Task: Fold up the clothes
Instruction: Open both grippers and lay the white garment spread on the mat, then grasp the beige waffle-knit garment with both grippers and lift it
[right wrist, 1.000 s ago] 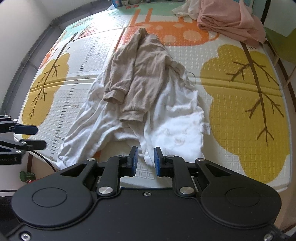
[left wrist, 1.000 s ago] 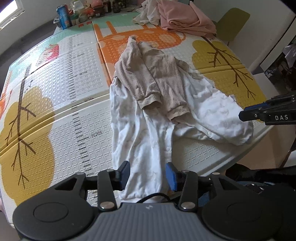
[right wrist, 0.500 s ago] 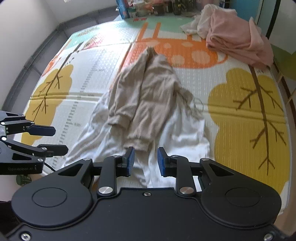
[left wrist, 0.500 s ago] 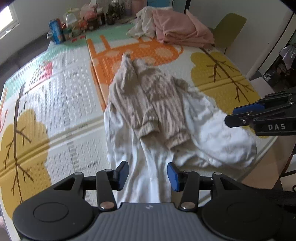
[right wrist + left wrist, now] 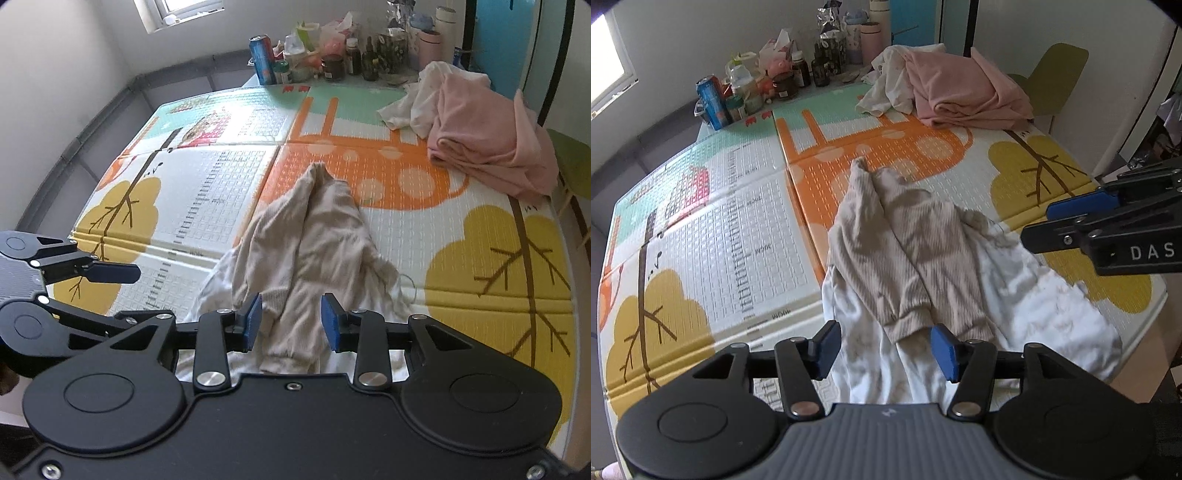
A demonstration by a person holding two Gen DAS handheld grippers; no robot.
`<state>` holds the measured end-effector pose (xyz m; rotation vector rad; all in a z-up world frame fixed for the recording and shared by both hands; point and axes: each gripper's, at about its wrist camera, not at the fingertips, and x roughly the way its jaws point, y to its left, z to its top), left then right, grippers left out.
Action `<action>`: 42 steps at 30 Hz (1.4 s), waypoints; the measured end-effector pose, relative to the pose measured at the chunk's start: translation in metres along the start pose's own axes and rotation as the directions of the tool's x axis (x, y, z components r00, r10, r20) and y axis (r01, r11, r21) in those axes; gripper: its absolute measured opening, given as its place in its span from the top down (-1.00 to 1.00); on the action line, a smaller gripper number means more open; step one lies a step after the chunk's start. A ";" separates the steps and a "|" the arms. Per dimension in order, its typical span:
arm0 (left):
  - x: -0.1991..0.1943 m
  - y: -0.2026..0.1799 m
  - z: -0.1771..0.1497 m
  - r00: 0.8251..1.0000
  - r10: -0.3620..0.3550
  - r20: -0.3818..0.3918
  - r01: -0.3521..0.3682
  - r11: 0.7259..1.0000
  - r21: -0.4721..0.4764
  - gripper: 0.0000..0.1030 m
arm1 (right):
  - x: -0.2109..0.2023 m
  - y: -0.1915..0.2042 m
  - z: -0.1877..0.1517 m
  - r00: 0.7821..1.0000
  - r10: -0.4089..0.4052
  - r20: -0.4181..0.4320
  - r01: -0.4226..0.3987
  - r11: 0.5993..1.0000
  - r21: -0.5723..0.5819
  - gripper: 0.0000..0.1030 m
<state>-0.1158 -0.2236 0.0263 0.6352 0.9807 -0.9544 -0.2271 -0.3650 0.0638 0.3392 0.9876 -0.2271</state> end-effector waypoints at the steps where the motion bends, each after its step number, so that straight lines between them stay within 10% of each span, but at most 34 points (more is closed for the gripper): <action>1: 0.002 0.000 0.003 1.000 0.002 0.002 -0.002 1.000 0.000 -0.14 | 0.002 0.000 0.002 1.000 0.001 0.001 -0.001 1.000 -0.001 0.36; 42: 0.195 0.047 0.096 0.995 0.098 -0.034 -0.100 0.993 -0.062 -0.30 | 0.222 -0.064 0.078 0.988 -0.084 -0.131 0.095 0.992 0.080 0.22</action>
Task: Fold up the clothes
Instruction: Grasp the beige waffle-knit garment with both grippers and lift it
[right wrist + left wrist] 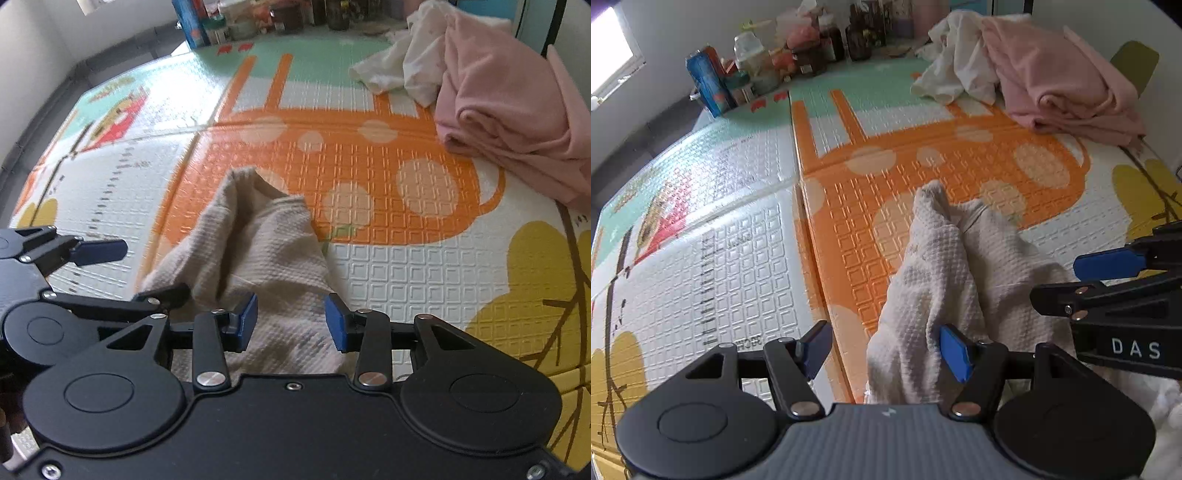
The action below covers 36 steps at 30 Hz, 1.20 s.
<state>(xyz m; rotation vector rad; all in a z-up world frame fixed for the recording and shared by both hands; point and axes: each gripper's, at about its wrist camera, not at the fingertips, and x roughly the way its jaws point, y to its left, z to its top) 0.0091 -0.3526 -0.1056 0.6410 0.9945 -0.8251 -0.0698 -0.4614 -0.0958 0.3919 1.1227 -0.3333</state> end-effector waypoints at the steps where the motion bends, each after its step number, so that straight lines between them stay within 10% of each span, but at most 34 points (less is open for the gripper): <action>1: 0.002 0.000 0.000 1.000 -0.001 -0.004 0.001 1.000 0.001 -0.30 | 0.005 0.000 0.000 1.000 -0.001 -0.007 0.000 1.000 -0.004 0.21; 14: 0.026 0.000 -0.001 0.997 -0.053 -0.052 0.052 0.999 -0.010 0.06 | 0.032 -0.002 -0.004 0.999 -0.011 -0.044 0.011 1.000 -0.013 0.22; 36: 0.013 0.000 0.000 0.998 -0.046 -0.032 0.045 0.999 -0.024 0.63 | 0.022 0.000 -0.003 0.999 -0.011 -0.033 0.010 0.999 -0.039 0.83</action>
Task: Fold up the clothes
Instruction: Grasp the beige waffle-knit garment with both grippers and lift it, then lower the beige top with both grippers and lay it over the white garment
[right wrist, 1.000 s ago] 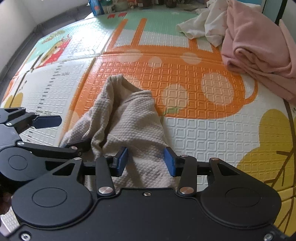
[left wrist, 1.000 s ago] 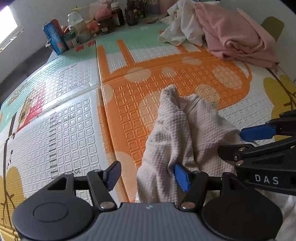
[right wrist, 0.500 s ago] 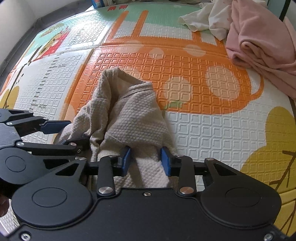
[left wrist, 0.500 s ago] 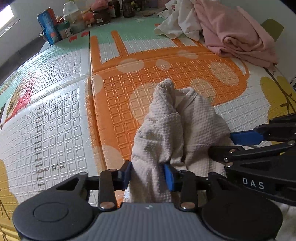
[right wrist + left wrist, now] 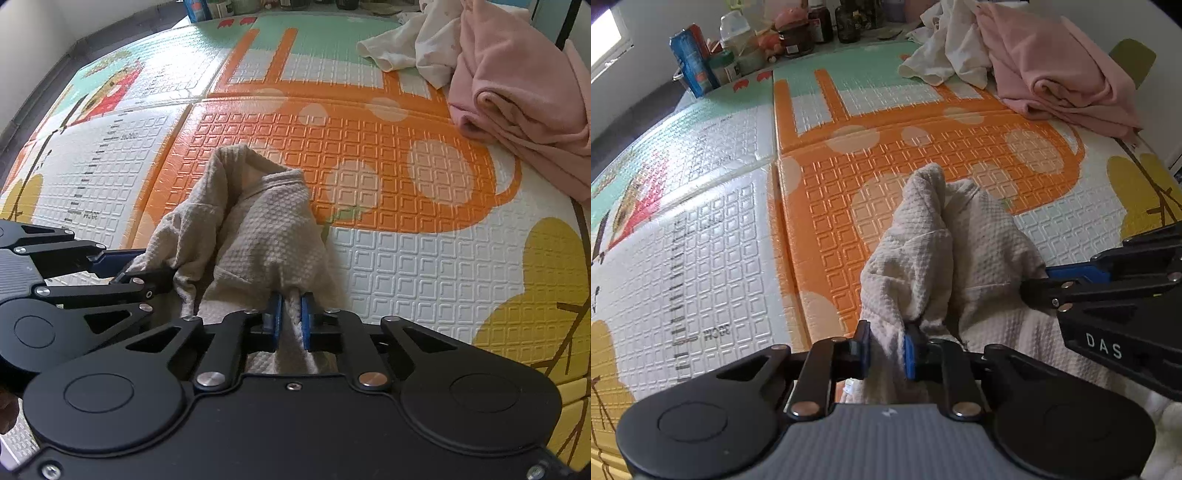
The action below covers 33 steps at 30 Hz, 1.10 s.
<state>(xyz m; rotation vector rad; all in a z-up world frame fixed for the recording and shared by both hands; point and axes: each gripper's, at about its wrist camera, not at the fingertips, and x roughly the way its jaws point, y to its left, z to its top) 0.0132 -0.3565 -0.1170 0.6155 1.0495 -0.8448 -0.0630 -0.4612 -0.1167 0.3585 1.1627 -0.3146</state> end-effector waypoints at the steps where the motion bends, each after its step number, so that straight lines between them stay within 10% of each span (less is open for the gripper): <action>1: -0.003 0.001 0.000 1.000 0.004 0.005 -0.004 1.000 -0.002 0.63 | -0.002 0.000 0.001 1.000 0.003 0.003 -0.003 1.000 0.000 0.84; 33: 0.021 0.087 0.036 0.990 0.139 -0.036 -0.141 0.987 -0.080 0.52 | 0.035 0.026 0.087 0.997 -0.034 0.063 0.033 0.999 0.030 0.86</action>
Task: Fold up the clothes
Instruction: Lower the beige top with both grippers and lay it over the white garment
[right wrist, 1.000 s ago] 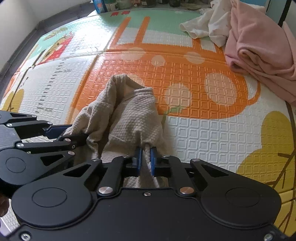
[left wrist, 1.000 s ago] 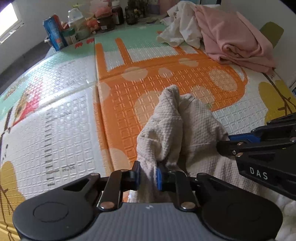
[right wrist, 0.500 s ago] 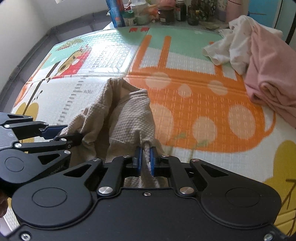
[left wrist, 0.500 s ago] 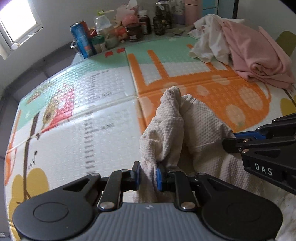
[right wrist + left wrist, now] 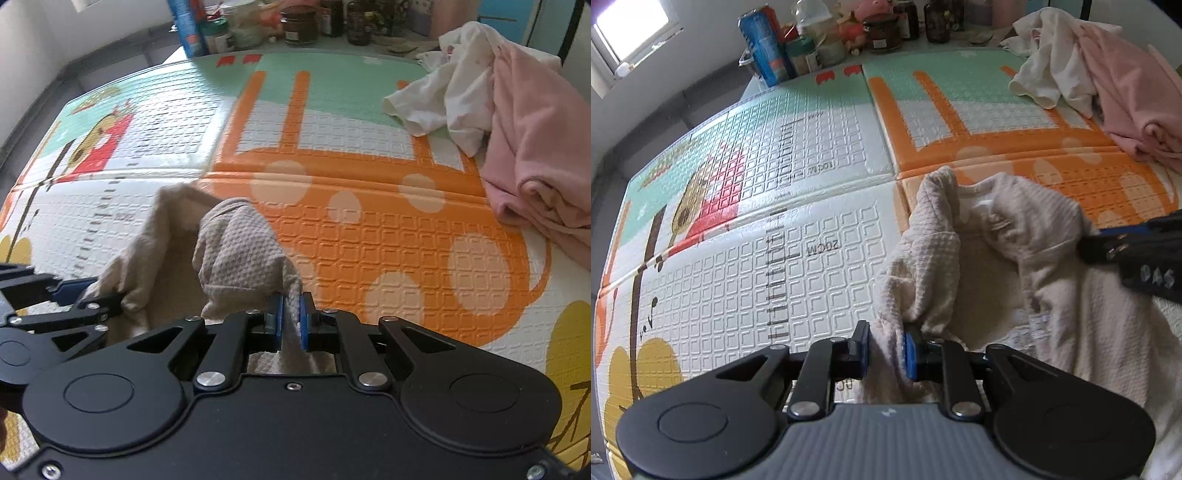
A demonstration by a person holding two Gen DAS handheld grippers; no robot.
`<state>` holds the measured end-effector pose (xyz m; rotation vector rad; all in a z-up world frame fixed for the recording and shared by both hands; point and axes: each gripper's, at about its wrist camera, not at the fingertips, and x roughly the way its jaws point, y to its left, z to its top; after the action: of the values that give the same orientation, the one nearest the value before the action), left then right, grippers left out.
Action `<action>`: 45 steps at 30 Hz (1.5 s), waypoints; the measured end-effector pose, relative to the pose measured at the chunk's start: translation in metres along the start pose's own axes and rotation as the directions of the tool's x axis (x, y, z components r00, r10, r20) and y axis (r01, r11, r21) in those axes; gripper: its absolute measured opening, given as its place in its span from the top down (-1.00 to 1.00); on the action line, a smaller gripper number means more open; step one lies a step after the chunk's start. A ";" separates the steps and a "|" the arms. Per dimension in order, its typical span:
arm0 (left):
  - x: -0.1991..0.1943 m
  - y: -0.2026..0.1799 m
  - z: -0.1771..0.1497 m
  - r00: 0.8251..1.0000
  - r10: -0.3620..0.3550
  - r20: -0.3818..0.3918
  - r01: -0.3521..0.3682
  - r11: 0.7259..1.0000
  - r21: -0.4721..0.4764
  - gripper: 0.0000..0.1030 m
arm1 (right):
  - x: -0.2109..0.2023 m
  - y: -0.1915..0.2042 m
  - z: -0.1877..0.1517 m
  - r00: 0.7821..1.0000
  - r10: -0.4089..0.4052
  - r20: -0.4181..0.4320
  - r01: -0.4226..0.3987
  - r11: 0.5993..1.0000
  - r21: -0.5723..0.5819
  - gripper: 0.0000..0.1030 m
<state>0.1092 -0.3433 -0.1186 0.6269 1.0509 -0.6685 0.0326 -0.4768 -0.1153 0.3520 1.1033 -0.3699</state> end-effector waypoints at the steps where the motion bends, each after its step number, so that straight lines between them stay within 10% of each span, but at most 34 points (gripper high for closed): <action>1: 0.001 0.002 0.000 1.000 0.004 -0.001 -0.004 1.000 -0.003 0.48 | 0.002 -0.003 0.001 1.000 -0.006 -0.001 0.006 1.000 0.004 0.86; 25: -0.018 0.044 0.013 0.989 0.145 0.037 -0.144 0.989 -0.035 0.26 | -0.010 -0.022 0.010 0.999 -0.020 0.025 0.018 0.998 0.065 0.67; 45: -0.060 -0.005 -0.057 0.997 -0.050 0.053 0.043 0.992 0.119 0.04 | -0.087 0.028 -0.065 0.987 0.157 0.041 -0.146 0.972 -0.186 0.56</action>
<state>0.0530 -0.2928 -0.0845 0.6837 0.9817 -0.7889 -0.0417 -0.4128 -0.0602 0.2599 1.0395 -0.1406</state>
